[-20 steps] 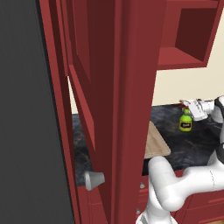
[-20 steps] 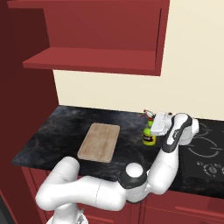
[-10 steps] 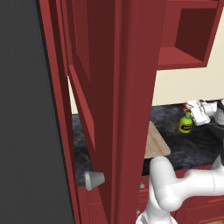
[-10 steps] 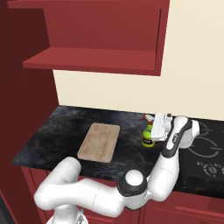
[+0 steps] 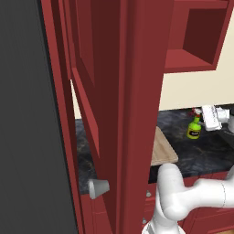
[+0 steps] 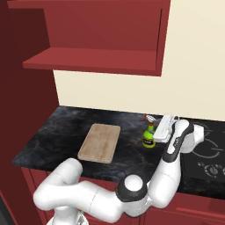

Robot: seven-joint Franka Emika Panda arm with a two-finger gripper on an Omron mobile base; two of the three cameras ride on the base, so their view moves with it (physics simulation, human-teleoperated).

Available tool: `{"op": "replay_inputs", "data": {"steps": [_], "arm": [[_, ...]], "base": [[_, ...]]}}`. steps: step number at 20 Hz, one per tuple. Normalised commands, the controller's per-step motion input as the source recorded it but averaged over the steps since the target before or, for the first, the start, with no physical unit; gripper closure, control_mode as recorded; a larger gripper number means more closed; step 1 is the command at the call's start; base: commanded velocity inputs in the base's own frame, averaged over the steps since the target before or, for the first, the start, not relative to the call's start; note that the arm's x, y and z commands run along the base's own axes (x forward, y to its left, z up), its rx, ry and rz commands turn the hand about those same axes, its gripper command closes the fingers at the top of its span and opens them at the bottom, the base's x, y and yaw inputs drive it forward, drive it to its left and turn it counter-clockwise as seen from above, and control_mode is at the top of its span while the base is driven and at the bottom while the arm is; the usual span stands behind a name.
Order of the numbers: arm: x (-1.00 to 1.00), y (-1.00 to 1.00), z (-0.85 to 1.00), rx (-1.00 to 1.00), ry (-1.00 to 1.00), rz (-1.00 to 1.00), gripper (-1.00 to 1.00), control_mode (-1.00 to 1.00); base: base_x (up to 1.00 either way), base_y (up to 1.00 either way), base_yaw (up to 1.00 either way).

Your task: Grab the spray bottle from the cabinet, then place it next to the cutting board for sanitizing. Then grab the dish brush from the countertop next to the sink and place it next to the cutting board.

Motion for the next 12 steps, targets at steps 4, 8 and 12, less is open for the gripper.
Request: {"op": "replay_inputs", "data": {"steps": [4, 8, 12], "arm": [[0.05, -0.82, 0.01, 0.02, 0.00, -0.27, -1.00, -1.00], [-0.30, -0.70, 0.27, 0.06, -0.01, -0.24, -1.00, -1.00], [-0.66, -0.21, 0.62, 0.02, -0.07, -0.12, -1.00, -1.00]], "base": [[0.00, 0.00, 0.00], [0.00, 0.00, 0.00], [0.00, 0.00, 0.00]]}}
